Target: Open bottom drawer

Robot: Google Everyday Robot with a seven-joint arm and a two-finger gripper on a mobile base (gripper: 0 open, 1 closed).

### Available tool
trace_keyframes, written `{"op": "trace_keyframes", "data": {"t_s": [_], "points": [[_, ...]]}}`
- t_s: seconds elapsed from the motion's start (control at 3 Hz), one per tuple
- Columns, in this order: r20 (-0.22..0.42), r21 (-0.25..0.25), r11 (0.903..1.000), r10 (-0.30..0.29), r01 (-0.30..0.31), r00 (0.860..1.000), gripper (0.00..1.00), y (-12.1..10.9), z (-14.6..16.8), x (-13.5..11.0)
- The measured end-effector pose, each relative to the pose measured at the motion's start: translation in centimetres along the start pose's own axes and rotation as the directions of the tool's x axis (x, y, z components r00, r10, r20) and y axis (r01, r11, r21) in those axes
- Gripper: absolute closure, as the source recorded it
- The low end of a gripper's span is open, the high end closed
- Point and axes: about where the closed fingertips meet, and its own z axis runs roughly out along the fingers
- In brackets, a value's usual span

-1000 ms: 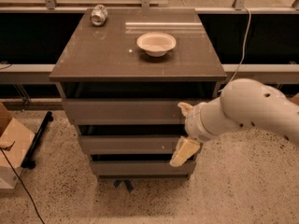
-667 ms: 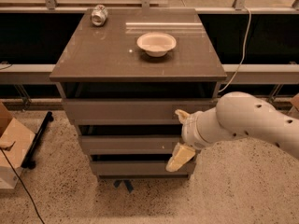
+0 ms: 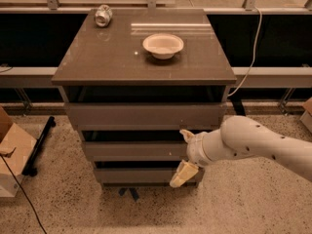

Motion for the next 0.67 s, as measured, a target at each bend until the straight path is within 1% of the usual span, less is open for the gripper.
{"op": "trace_keyframes", "data": {"t_s": [0.33,0.67], "points": [[0.000,0.000,1.0000,0.000,0.000,1.000,0.00,0.0,0.0,0.0],[-0.018,0.014,0.9998,0.014,-0.013,1.000,0.00,0.1,1.2,0.8]]}}
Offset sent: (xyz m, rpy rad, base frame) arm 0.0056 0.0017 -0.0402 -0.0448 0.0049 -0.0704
